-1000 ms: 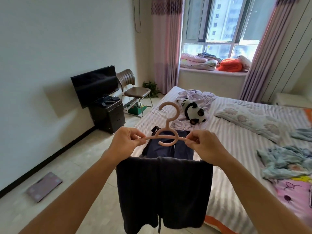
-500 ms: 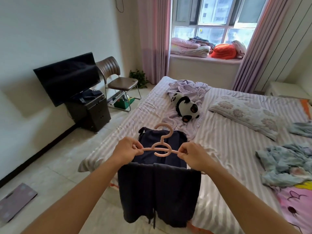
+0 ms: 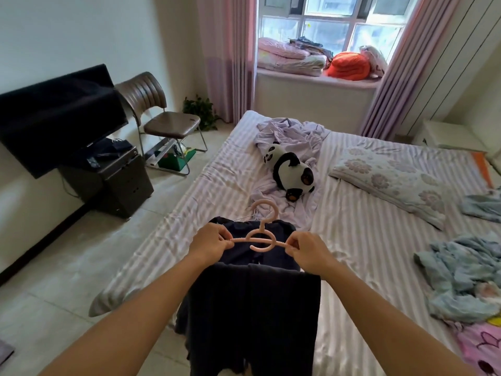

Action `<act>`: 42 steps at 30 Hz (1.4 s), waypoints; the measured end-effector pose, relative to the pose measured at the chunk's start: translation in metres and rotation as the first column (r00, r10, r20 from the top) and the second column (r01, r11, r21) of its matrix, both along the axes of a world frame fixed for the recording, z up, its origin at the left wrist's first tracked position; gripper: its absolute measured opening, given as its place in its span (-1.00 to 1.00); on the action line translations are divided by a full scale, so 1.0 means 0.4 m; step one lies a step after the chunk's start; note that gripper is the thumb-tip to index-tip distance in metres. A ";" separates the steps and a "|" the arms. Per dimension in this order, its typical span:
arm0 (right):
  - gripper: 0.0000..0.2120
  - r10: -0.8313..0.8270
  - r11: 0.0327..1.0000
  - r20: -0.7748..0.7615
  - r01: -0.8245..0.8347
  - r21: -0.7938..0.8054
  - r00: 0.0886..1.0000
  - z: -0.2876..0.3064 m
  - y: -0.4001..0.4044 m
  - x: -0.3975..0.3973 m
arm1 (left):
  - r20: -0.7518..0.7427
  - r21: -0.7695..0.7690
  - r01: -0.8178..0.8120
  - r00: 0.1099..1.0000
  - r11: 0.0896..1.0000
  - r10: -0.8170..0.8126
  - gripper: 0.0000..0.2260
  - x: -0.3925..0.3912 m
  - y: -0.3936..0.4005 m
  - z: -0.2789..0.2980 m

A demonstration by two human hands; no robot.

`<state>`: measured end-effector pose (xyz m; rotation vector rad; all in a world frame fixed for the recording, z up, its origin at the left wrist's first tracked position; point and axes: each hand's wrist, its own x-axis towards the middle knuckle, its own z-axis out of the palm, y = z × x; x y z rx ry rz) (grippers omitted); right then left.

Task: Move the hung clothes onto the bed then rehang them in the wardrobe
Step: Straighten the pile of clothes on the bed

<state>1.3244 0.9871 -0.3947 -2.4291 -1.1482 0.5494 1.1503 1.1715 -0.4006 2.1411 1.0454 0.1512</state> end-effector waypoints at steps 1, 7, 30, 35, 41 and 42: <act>-0.94 0.009 1.000 -0.003 -0.009 -0.008 1.000 -0.011 0.020 0.023 | -0.008 0.001 -0.002 1.000 1.000 0.002 -0.82 0.022 0.020 -0.011; -0.88 0.020 0.999 0.017 -0.020 -0.030 1.000 -0.086 0.142 0.174 | -0.031 -0.003 -0.060 0.998 0.998 0.060 -0.85 0.172 0.138 -0.081; -0.90 -0.078 0.979 -0.103 0.057 -0.194 0.992 -0.797 0.642 0.752 | -0.279 -0.065 -0.142 0.953 0.988 0.119 -0.88 0.770 0.593 -0.729; -0.89 -0.078 0.962 -0.088 0.052 -0.269 0.993 -0.912 0.668 0.777 | -0.288 -0.084 -0.212 0.941 0.974 0.180 -0.88 0.790 0.603 -0.860; -0.89 -0.146 0.953 -0.071 0.121 -0.277 0.987 -0.956 0.664 0.777 | -0.220 -0.096 -0.264 0.946 0.960 0.238 -0.80 0.775 0.584 -0.955; -0.89 -0.155 0.950 -0.071 0.129 -0.283 0.985 -0.958 0.663 0.774 | -0.214 -0.098 -0.262 0.948 0.960 0.237 -0.81 0.774 0.581 -0.961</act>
